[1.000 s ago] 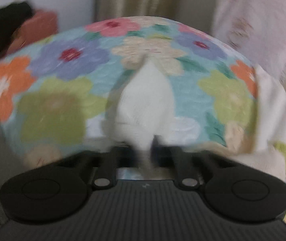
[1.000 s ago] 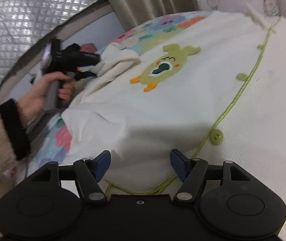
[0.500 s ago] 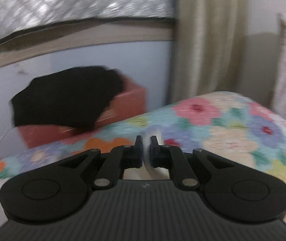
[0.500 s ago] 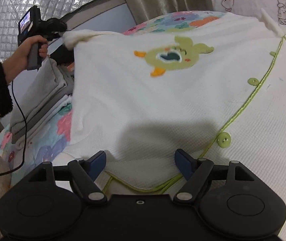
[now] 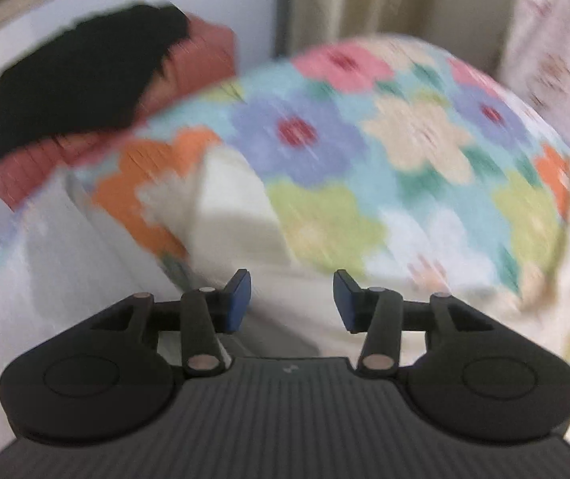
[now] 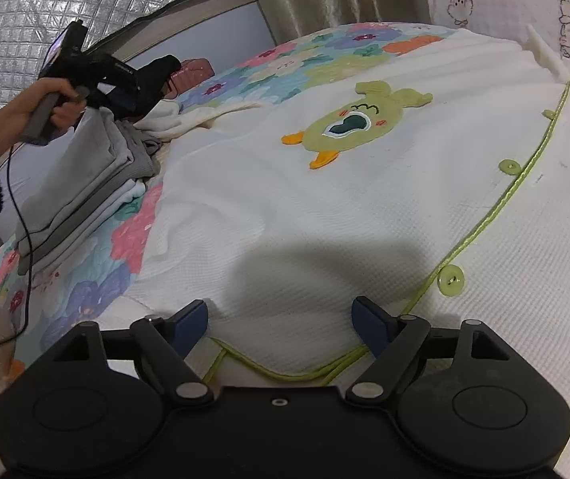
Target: Fold clothes
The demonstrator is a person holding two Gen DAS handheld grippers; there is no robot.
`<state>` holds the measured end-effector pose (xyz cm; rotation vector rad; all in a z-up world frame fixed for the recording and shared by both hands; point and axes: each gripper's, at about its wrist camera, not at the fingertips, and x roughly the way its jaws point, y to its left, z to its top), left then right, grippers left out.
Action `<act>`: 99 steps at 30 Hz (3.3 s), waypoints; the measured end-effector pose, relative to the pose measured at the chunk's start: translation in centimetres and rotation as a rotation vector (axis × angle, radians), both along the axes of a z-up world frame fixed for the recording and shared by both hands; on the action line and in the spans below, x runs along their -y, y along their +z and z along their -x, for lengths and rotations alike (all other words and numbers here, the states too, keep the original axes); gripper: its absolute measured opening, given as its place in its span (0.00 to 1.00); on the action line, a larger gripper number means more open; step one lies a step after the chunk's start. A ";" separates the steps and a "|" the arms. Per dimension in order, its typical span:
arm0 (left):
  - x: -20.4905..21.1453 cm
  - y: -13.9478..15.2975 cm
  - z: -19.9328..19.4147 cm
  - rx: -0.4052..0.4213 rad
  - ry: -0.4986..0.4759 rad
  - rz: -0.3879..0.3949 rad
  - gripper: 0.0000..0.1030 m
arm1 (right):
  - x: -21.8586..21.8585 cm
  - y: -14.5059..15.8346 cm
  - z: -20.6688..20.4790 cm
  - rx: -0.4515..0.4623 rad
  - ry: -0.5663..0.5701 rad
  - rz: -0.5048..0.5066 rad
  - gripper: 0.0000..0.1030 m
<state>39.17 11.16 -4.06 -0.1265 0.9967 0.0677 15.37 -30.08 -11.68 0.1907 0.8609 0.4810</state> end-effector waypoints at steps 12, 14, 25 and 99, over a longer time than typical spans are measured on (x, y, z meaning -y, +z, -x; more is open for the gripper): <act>5.5 -3.6 -1.1 -0.045 -0.127 -0.011 0.42 | -0.6 0.4 0.3 0.010 -0.010 0.037 0.81; 6.9 -3.9 -2.8 -0.026 -0.159 -0.113 0.41 | -0.7 0.5 0.3 0.013 -0.007 0.045 0.81; 10.1 -6.9 -9.4 0.026 -0.181 -0.192 0.40 | -0.8 0.1 0.1 0.019 0.002 0.044 0.84; 1.7 4.9 -10.4 0.087 0.002 -0.217 0.02 | -2.6 0.1 0.8 0.039 0.038 0.142 0.94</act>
